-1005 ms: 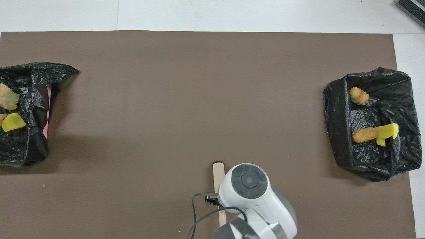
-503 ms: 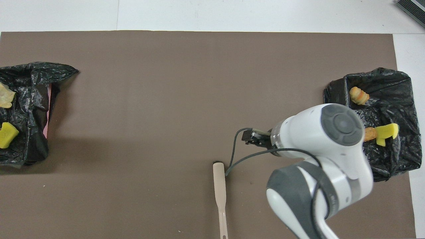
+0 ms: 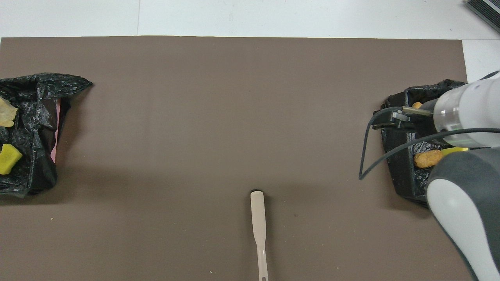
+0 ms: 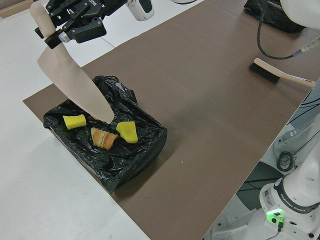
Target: Sweep and dump trash in bin
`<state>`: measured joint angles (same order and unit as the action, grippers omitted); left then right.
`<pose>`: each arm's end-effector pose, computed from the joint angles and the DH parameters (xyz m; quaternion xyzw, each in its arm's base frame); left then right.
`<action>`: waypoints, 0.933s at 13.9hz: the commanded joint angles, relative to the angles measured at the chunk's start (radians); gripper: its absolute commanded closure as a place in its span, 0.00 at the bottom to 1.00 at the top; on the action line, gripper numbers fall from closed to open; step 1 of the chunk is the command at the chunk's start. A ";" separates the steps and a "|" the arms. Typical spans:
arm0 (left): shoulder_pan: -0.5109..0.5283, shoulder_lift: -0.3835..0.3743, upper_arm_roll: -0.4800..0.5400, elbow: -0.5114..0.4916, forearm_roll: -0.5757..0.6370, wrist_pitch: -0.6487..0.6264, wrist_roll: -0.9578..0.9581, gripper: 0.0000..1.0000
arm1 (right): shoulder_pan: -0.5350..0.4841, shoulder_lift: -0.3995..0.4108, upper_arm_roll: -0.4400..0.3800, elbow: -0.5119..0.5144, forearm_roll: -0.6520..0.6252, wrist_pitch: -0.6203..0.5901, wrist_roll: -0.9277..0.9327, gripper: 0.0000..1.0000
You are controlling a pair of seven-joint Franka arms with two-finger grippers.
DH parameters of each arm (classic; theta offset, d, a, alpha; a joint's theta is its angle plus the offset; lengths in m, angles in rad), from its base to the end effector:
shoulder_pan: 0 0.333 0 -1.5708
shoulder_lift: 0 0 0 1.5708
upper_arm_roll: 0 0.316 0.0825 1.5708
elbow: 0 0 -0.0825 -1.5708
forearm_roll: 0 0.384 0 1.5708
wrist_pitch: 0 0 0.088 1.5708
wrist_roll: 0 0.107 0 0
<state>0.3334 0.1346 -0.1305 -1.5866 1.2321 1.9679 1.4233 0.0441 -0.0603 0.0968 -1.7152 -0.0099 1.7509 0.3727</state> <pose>0.6073 0.1930 0.6191 -0.5792 0.5936 0.3290 0.4516 0.5453 0.0780 0.6051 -0.9922 0.1148 -0.0483 0.0046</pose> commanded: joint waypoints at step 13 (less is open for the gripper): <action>-0.195 -0.081 0.005 -0.111 -0.842 -0.211 -0.401 1.00 | -0.064 0.066 -0.011 0.289 -0.084 -0.303 -0.037 0.00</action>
<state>0.2039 0.1235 -0.1386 -1.6207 0.4649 1.7854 1.1451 -0.0043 0.0048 0.0822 -1.4401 -0.0983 1.4714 0.3601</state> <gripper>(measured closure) 0.687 0.000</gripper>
